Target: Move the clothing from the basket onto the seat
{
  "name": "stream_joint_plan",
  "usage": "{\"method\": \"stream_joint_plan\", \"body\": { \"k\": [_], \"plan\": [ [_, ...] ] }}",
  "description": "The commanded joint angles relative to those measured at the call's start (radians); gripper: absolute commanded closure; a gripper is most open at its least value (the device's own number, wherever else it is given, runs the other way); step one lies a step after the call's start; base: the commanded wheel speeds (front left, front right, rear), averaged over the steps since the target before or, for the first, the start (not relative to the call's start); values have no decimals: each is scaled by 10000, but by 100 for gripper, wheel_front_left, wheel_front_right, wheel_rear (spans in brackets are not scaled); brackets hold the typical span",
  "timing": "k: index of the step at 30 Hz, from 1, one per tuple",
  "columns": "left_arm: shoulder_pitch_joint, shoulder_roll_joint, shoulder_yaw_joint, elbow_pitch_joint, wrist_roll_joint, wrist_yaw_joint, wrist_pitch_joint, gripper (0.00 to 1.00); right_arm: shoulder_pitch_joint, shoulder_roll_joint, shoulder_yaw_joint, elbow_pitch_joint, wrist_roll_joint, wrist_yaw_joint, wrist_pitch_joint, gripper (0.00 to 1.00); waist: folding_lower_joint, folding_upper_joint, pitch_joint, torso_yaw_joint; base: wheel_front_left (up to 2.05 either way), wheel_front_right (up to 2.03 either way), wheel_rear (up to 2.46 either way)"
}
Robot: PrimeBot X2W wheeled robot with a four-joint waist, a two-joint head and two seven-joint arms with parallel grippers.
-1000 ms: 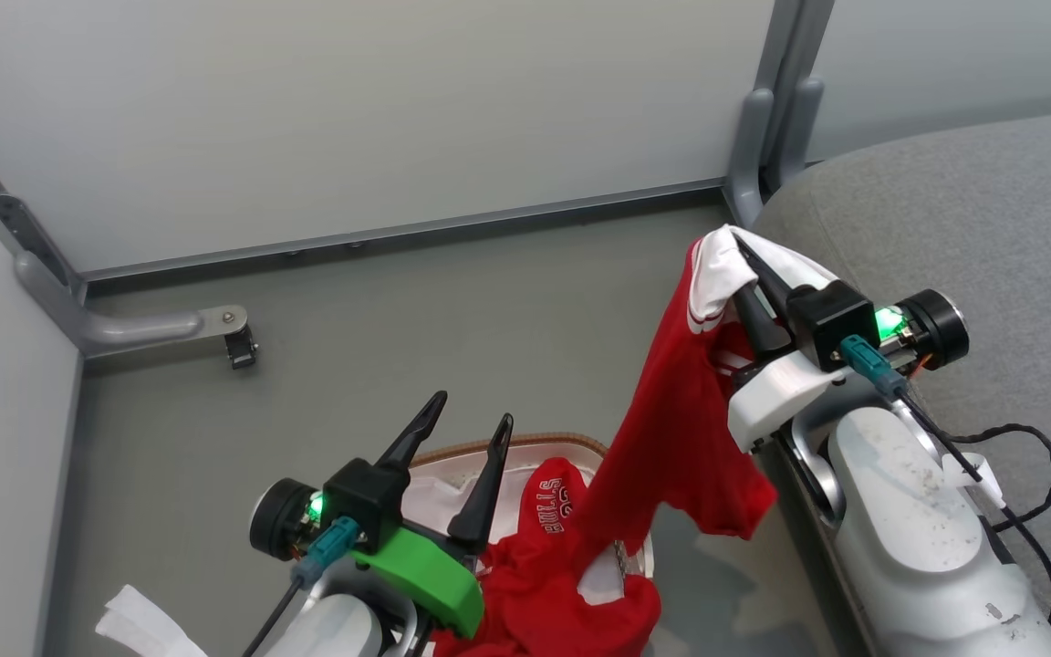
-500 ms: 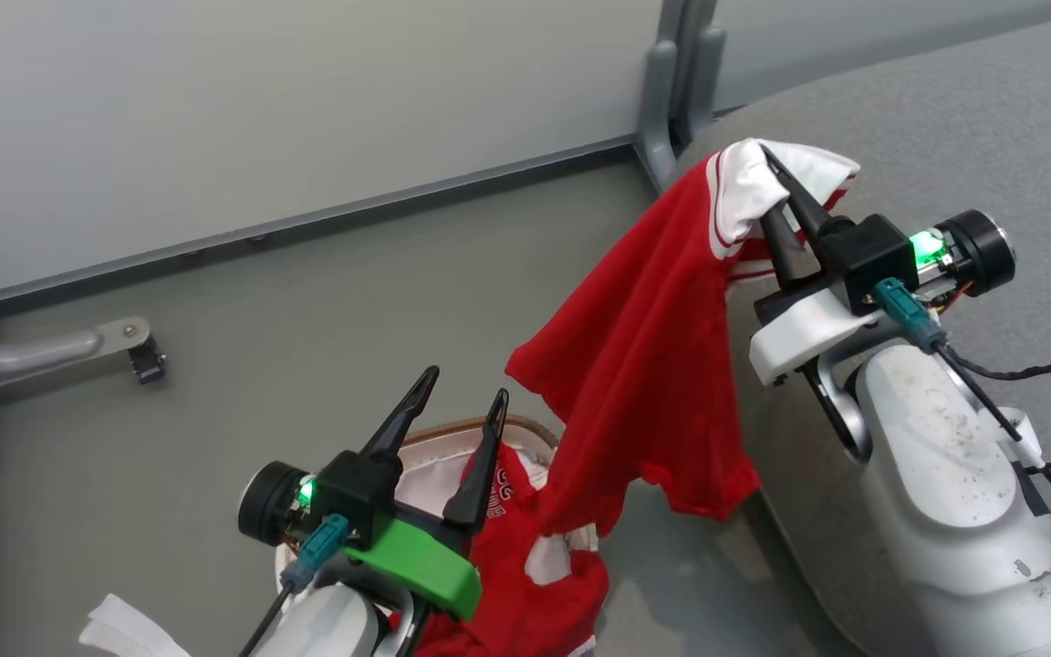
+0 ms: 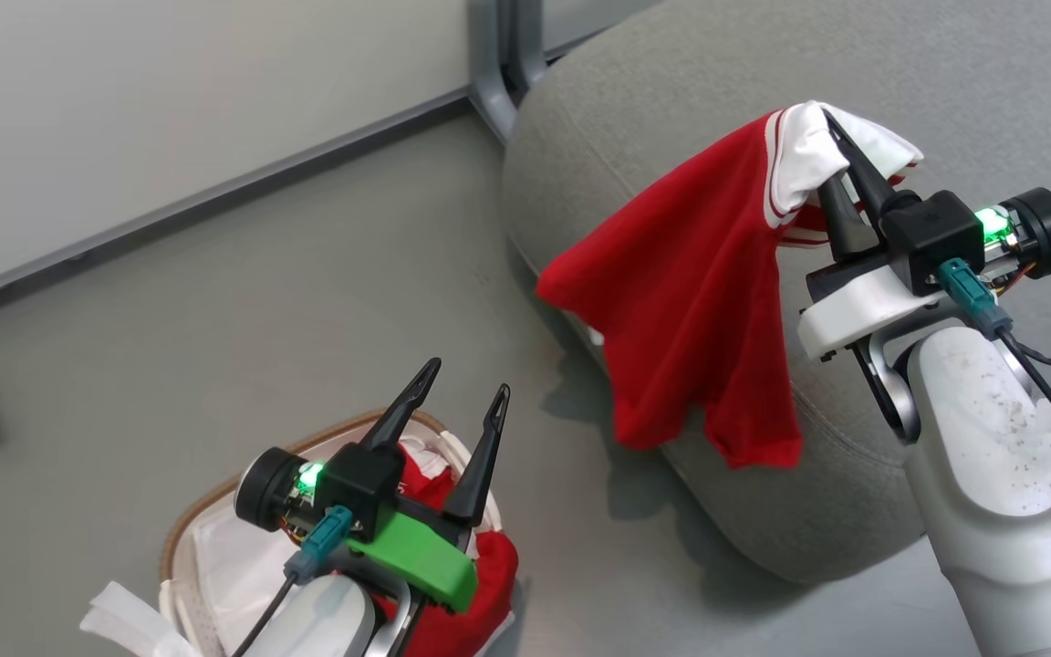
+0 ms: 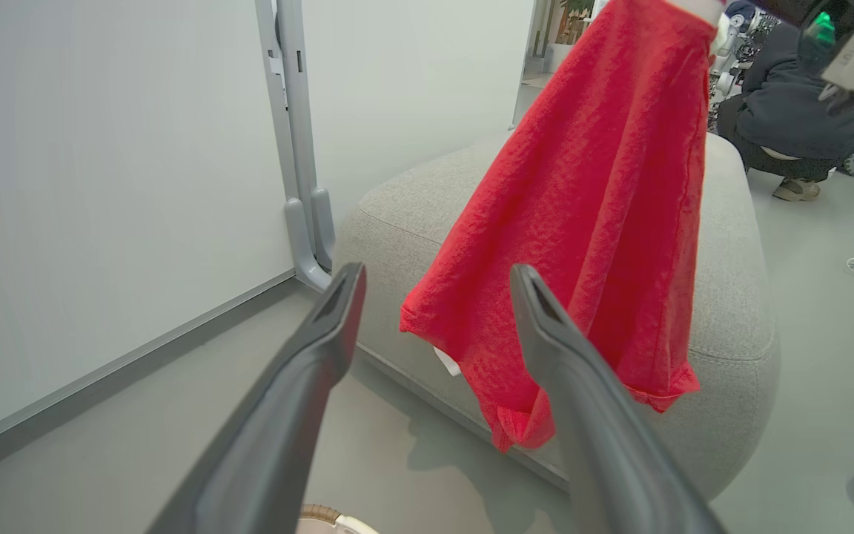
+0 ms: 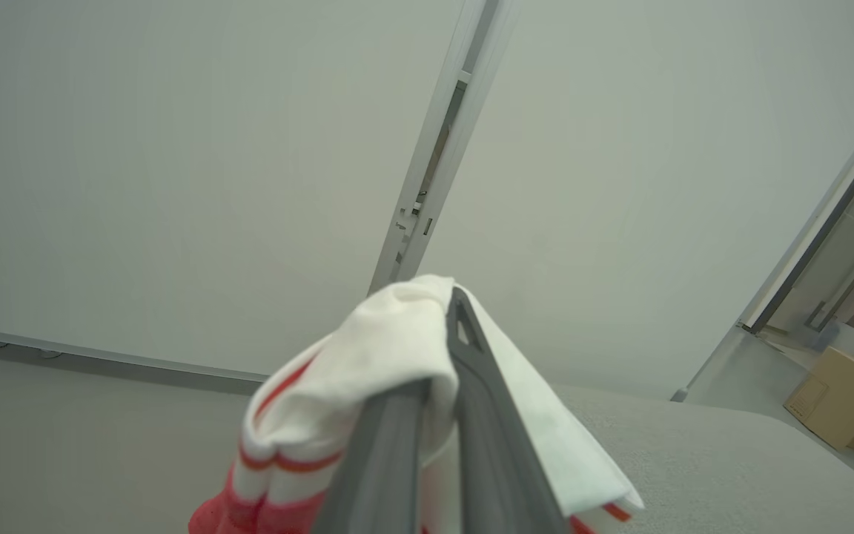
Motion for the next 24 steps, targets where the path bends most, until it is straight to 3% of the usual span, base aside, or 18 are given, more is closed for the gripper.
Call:
{"method": "stream_joint_plan", "body": {
  "k": [1,7,15,19,24],
  "plan": [
    [-169,104,-9,65,78,-29,-8,0,143,16,-29,-9,31,-13,-25,100,0,-1,482,-529,0,0,0],
    [-357,82,-119,127,141,-117,4,0,212,-24,-300,166,213,-13,-25,100,0,-1,776,-397,0,0,0],
    [-635,16,-186,102,223,-72,27,0,-250,-213,-858,26,216,-14,-25,100,0,-1,1394,373,0,0,0],
    [-814,3,-306,56,350,-111,26,0,-1098,-612,-1129,24,443,-14,-25,100,0,-1,1739,884,0,0,0],
    [-970,6,-447,-78,496,-123,27,0,-2832,-1671,-1616,370,430,-14,98,100,0,-1,2147,1478,0,0,0]
  ]
}}
